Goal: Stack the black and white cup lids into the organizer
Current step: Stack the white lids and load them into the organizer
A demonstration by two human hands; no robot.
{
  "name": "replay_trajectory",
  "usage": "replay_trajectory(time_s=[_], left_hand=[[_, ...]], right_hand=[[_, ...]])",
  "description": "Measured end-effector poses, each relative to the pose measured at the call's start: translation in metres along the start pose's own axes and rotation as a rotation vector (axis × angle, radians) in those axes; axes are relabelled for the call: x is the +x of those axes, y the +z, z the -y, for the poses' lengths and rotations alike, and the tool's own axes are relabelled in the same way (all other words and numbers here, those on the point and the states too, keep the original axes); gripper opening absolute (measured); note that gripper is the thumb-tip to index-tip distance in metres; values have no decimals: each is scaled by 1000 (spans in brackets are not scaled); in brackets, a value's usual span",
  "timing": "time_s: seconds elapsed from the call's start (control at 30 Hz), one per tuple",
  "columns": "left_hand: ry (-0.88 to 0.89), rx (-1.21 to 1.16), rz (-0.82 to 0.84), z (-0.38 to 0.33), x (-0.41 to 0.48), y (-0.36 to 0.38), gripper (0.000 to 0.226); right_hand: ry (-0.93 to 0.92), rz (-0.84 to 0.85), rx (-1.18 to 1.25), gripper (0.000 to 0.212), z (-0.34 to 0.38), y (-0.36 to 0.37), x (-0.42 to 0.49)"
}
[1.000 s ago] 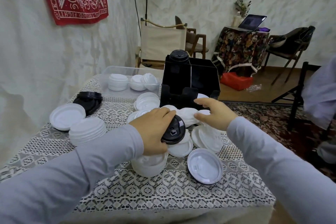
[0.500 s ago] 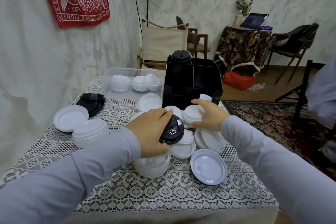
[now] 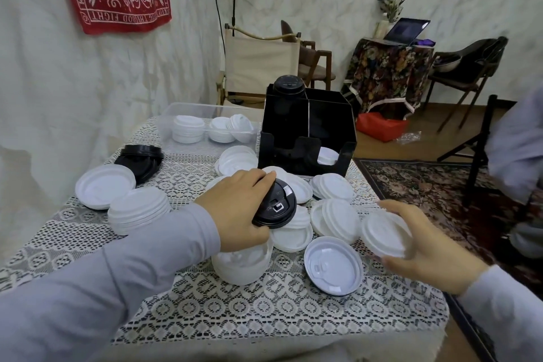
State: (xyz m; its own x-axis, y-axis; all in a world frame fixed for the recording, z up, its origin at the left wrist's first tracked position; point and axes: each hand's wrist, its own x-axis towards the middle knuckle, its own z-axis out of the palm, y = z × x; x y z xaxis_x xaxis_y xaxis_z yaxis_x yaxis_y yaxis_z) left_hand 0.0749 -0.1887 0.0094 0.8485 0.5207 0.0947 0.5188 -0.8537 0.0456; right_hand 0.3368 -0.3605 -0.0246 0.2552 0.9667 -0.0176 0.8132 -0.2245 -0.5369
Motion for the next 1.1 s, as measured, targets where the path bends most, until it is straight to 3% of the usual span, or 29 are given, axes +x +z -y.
replay_trajectory(time_s=[0.33, 0.53, 0.73, 0.97, 1.1], left_hand=[[27, -27, -2, -12, 5, 2, 86], [38, -33, 11, -23, 12, 0, 87], [40, -32, 1, -26, 10, -4, 88], [30, -33, 2, -21, 7, -6, 87], [30, -19, 0, -17, 7, -3, 87]], right_hand=[[65, 142, 0, 98, -4, -2, -7], [79, -67, 16, 64, 27, -5, 77], [268, 25, -162, 87, 36, 16, 147], [304, 3, -103, 83, 30, 4, 153], [375, 48, -232, 85, 15, -22, 136]])
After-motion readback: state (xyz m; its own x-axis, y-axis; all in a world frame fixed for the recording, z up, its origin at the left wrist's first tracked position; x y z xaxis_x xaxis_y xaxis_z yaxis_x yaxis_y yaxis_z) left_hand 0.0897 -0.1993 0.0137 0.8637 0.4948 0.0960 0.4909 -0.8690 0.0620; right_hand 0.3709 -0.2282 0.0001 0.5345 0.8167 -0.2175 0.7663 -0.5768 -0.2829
